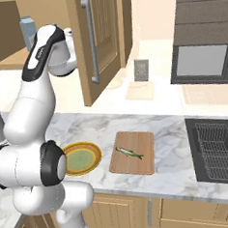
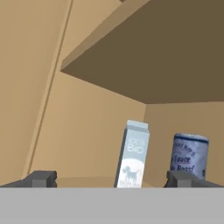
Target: Pick the fish from the plate and place it on the cutting board. Then pick the condiment bottle from the cabinet and place it next to the cutting board.
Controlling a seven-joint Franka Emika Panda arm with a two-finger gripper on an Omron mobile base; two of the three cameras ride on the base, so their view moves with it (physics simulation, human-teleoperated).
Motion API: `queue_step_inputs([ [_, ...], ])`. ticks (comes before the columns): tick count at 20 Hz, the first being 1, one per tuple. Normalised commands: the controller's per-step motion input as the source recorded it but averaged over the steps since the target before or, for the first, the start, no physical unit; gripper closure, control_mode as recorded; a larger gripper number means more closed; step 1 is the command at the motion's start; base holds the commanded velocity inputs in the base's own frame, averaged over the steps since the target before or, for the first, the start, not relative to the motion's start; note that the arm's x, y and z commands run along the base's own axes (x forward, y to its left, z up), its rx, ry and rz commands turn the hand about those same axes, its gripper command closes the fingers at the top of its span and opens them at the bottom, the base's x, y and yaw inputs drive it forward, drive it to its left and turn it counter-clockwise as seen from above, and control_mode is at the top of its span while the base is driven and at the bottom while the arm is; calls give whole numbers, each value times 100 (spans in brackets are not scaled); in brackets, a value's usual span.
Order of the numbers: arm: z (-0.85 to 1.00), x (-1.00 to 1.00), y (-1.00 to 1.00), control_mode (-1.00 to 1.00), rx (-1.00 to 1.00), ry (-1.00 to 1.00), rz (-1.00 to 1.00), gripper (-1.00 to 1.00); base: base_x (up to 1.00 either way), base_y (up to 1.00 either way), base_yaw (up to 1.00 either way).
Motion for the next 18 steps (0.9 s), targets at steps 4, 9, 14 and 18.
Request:
queue_step_inputs([
  [4,0,13,0,-100,0,0,0,-100,0,0,0],
  [9,0,21,0,-100,0,0,0,-100,0,0,0],
  [14,0,28,0,-100,0,0,0,-100,0,0,0],
  [18,0,27,0,-100,0,0,0,-100,0,0,0],
])
